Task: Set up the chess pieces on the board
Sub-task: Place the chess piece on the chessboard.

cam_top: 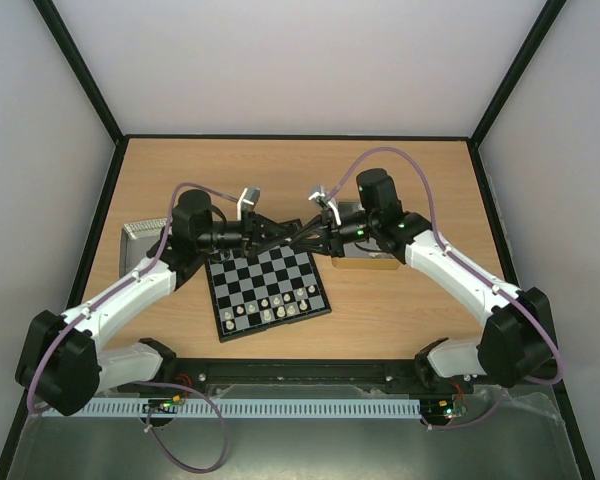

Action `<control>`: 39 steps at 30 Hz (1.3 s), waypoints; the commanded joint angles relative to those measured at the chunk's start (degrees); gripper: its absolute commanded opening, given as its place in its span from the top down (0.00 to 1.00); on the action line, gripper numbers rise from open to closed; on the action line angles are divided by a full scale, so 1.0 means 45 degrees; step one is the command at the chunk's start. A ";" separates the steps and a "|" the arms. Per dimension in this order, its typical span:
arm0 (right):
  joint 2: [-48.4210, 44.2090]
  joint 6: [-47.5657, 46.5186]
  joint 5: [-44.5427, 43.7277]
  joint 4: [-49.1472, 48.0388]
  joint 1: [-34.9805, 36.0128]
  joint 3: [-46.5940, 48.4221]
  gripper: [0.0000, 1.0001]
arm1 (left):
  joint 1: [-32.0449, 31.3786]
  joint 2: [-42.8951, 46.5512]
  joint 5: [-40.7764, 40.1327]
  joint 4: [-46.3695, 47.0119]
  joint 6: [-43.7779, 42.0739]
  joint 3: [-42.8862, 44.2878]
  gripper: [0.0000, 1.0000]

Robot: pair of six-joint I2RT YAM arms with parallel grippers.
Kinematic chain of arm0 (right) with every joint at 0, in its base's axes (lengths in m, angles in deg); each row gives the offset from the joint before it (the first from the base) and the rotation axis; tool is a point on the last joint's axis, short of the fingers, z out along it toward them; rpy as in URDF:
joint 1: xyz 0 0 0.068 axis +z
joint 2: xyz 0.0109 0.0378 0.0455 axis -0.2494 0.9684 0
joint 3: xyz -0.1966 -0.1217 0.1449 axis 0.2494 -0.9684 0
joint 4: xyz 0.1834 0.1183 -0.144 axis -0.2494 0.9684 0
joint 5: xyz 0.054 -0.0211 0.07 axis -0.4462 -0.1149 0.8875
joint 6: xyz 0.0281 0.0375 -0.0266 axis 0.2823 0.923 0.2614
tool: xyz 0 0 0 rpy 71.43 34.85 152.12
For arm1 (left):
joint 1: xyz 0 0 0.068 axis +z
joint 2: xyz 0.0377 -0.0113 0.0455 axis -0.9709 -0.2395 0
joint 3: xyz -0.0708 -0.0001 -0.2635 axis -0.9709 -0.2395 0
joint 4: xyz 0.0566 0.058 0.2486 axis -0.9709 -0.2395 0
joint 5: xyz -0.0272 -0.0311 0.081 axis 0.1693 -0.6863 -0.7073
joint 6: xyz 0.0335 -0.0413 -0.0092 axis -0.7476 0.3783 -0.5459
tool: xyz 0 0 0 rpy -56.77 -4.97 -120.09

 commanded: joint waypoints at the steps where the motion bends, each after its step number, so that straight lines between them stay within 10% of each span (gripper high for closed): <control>1: 0.0239 -0.0216 -0.0689 0.0055 0.0046 0.0348 0.90 | -0.0128 0.0066 0.0780 -0.0153 -0.0376 0.0222 0.91; 12: -0.0750 0.2152 -0.3771 -0.1122 -0.0017 -0.0788 0.51 | 0.0082 -0.0199 -0.1792 -0.4024 -0.3820 0.1443 0.96; 25: -0.4243 1.0256 -2.0098 0.1021 -0.0053 -0.2643 0.41 | -0.4214 -0.2780 -1.2924 -0.9171 -0.8653 0.3295 0.94; 39: -0.5223 1.2337 -2.0974 0.0969 -0.0127 -0.4656 0.40 | -0.7628 -0.5034 -1.4843 -0.7857 -0.9390 0.3324 0.94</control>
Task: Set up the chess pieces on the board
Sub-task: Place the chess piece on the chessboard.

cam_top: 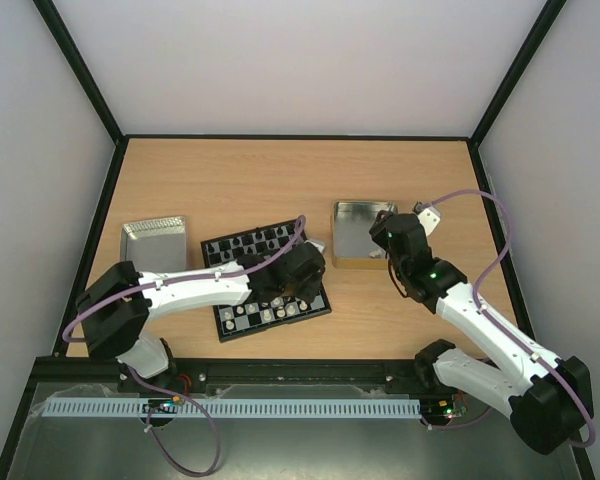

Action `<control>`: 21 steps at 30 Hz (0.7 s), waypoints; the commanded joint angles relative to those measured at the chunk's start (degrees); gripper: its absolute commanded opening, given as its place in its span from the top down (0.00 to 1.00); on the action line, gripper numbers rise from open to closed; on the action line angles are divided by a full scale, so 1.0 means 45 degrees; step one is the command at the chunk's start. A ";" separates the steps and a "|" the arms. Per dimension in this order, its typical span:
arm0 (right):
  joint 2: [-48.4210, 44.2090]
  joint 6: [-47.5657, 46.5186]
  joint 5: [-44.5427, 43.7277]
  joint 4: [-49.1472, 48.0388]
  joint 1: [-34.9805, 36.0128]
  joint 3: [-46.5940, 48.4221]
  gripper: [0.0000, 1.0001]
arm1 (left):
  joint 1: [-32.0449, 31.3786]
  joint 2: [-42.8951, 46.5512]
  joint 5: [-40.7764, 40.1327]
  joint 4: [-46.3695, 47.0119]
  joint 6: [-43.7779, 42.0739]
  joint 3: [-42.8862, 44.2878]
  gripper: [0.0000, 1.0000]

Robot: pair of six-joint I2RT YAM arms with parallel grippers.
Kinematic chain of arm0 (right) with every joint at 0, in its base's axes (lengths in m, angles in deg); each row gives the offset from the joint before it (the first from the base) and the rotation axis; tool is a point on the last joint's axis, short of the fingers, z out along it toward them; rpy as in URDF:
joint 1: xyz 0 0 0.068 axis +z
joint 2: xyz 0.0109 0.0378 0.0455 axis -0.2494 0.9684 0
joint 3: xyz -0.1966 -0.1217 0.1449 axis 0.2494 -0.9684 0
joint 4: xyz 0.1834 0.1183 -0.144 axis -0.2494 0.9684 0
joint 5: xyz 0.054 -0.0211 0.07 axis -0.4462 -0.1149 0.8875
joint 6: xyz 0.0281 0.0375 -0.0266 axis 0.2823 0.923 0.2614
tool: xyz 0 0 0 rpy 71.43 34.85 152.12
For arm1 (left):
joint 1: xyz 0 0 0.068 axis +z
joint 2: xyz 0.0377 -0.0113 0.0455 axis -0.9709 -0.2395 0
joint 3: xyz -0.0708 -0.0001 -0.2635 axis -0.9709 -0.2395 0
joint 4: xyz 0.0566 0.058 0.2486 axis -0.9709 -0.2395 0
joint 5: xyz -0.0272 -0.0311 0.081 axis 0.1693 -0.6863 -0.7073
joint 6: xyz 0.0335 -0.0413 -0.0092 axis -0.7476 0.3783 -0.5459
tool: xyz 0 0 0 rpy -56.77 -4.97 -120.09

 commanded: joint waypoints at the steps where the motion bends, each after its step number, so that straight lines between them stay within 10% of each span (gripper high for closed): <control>1: -0.0204 0.0738 -0.0974 0.0188 -0.0078 -0.0254 0.39 | -0.0324 -0.0237 -0.0397 0.1176 -0.0490 -0.0427 0.94; 21: 0.0246 0.0939 -0.0366 -0.0121 -0.0242 -0.0480 0.39 | -0.0636 -0.1653 0.0720 0.2220 -0.1690 -0.0722 0.93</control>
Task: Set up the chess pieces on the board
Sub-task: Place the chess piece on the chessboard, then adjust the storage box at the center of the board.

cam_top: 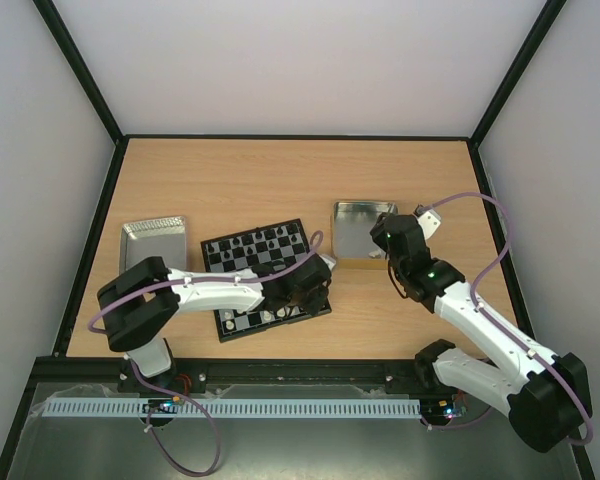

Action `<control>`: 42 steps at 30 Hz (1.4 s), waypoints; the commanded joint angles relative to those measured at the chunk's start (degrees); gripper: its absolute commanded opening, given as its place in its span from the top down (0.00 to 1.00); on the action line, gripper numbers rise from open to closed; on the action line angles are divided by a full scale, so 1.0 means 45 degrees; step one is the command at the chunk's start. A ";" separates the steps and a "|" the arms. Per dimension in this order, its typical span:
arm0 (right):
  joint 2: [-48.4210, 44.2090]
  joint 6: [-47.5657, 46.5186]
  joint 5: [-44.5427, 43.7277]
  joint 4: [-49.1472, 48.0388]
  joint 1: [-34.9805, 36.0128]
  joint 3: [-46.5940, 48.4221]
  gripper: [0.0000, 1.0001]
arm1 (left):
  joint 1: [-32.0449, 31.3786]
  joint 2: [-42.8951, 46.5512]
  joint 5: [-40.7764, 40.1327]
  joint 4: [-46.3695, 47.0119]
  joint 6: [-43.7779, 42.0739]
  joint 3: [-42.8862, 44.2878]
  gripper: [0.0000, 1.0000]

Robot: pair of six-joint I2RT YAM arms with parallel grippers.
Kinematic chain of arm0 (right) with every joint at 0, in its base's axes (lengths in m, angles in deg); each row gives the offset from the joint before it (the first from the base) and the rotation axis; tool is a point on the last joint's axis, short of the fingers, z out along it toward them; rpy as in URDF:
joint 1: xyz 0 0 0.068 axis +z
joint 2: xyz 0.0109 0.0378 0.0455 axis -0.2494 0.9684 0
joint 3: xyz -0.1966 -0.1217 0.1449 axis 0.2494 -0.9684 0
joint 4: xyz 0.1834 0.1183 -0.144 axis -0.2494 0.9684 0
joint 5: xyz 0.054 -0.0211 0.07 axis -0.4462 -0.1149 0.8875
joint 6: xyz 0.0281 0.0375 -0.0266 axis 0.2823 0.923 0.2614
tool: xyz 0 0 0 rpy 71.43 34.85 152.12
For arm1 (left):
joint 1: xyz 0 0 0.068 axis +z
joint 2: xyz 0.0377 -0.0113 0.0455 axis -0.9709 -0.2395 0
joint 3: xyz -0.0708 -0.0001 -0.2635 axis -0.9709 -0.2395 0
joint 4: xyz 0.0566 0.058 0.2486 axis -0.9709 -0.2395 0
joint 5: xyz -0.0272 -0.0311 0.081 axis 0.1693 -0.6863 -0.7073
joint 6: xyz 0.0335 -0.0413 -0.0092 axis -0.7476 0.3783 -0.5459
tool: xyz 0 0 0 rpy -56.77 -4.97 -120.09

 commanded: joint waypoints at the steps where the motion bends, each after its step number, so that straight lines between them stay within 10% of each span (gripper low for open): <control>1: 0.0058 0.0240 -0.0162 -0.0114 -0.0076 -0.0208 0.39 | -0.0128 -0.0331 -0.0212 0.0016 -0.0297 0.0069 0.93; 26: 0.0238 -0.0482 0.1164 0.0579 -0.0215 0.0793 0.38 | -0.0145 0.1349 0.0005 -0.0825 -0.0290 0.0890 0.70; 42: 0.6907 0.0040 0.3779 -0.0003 -0.1330 0.4048 0.23 | 0.4002 0.6860 -0.0114 0.0266 0.0971 -0.1791 0.59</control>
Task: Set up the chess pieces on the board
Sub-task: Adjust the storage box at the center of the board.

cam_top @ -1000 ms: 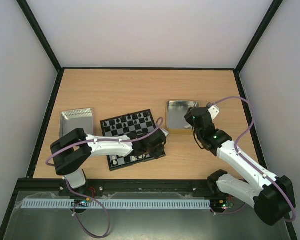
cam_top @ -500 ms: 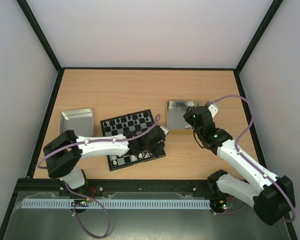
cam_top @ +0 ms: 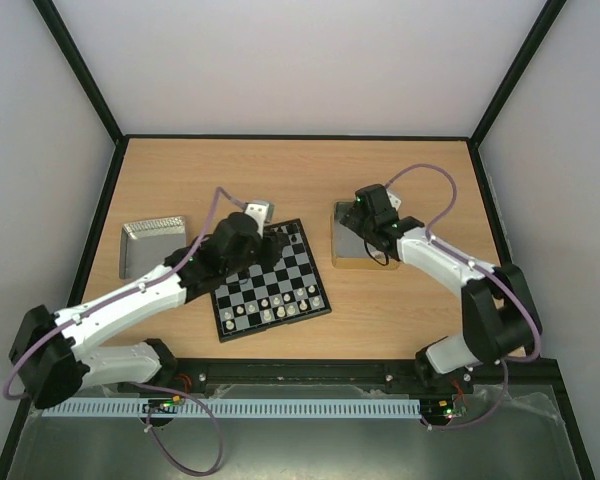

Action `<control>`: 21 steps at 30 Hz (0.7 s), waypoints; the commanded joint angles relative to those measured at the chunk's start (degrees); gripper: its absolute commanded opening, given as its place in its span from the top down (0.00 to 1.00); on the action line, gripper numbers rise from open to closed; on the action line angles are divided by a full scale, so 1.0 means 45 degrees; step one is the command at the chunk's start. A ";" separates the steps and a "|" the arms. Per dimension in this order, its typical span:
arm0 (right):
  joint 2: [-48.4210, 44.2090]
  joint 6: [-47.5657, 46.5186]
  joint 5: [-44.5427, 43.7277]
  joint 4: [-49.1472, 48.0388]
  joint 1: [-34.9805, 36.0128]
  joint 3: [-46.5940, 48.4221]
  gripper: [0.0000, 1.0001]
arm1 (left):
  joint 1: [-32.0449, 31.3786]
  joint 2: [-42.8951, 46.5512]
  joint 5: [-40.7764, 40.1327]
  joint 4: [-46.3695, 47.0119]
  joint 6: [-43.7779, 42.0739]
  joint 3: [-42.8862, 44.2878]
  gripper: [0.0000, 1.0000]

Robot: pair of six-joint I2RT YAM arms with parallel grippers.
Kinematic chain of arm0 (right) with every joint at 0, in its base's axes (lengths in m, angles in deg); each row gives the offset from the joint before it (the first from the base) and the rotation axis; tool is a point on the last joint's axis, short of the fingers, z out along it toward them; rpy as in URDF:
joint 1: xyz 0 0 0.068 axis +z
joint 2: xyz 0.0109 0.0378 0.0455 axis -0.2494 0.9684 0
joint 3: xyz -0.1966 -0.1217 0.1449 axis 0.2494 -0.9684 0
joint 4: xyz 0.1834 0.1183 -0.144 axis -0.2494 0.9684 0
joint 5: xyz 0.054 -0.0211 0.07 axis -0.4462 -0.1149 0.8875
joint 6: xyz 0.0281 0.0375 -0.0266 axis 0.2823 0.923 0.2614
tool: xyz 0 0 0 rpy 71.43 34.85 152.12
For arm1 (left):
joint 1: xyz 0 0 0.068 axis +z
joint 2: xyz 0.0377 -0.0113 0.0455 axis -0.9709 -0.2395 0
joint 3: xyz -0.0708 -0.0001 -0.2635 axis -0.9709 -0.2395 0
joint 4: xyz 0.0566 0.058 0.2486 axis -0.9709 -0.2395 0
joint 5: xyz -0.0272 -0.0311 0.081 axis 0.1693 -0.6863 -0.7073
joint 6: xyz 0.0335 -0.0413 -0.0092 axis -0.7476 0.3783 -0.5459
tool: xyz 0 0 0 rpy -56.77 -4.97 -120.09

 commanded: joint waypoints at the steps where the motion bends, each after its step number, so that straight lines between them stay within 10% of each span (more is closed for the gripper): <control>1: 0.1267 0.1187 0.0121 -0.0574 -0.0830 0.1036 0.23 | 0.0865 0.1012 0.0136 0.0140 0.0253 -0.0726 0.58; 21: 0.6522 0.2245 -0.1491 0.0583 -0.2265 0.5466 0.48 | 0.1756 0.1872 0.0821 0.0156 0.0067 -0.1472 0.57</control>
